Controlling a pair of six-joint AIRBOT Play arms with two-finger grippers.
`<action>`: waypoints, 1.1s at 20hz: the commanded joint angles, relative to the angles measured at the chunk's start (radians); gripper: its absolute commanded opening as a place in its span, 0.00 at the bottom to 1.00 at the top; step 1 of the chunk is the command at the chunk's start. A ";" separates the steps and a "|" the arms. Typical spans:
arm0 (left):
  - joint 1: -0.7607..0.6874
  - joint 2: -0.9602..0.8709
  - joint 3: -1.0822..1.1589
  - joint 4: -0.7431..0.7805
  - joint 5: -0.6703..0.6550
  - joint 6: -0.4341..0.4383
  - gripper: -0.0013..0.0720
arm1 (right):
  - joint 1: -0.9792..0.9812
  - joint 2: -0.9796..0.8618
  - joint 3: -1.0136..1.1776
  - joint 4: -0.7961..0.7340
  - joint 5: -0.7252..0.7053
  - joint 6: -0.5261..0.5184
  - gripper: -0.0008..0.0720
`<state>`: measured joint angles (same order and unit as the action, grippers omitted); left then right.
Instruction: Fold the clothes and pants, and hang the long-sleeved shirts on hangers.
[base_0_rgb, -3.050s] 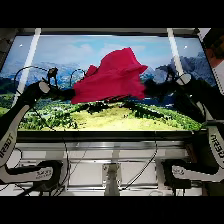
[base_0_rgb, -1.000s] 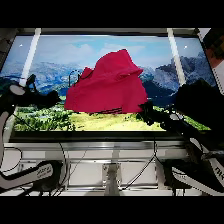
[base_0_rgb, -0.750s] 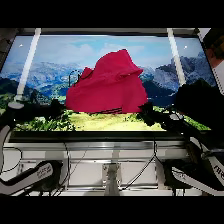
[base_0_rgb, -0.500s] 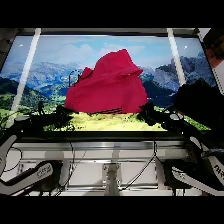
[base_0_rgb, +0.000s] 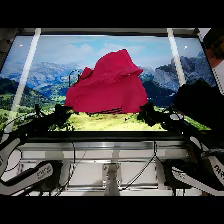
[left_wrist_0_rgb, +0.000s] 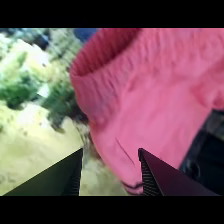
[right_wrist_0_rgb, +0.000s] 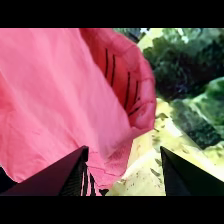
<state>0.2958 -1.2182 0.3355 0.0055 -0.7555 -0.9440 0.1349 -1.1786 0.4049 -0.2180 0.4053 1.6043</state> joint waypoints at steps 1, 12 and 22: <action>-0.052 -0.001 -0.002 -0.042 0.143 -0.025 0.60 | 0.000 0.000 0.000 0.002 0.002 0.000 0.73; -0.091 -0.116 0.062 -0.149 0.162 -0.017 0.59 | 0.000 0.000 0.000 0.005 -0.005 0.000 0.73; -0.090 -0.163 0.108 -0.149 0.121 0.018 0.04 | 0.000 -0.006 0.014 0.049 -0.087 0.037 0.72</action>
<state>0.2054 -1.3773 0.4397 -0.1387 -0.6147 -0.9382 0.1349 -1.1801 0.4091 -0.1886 0.3367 1.6287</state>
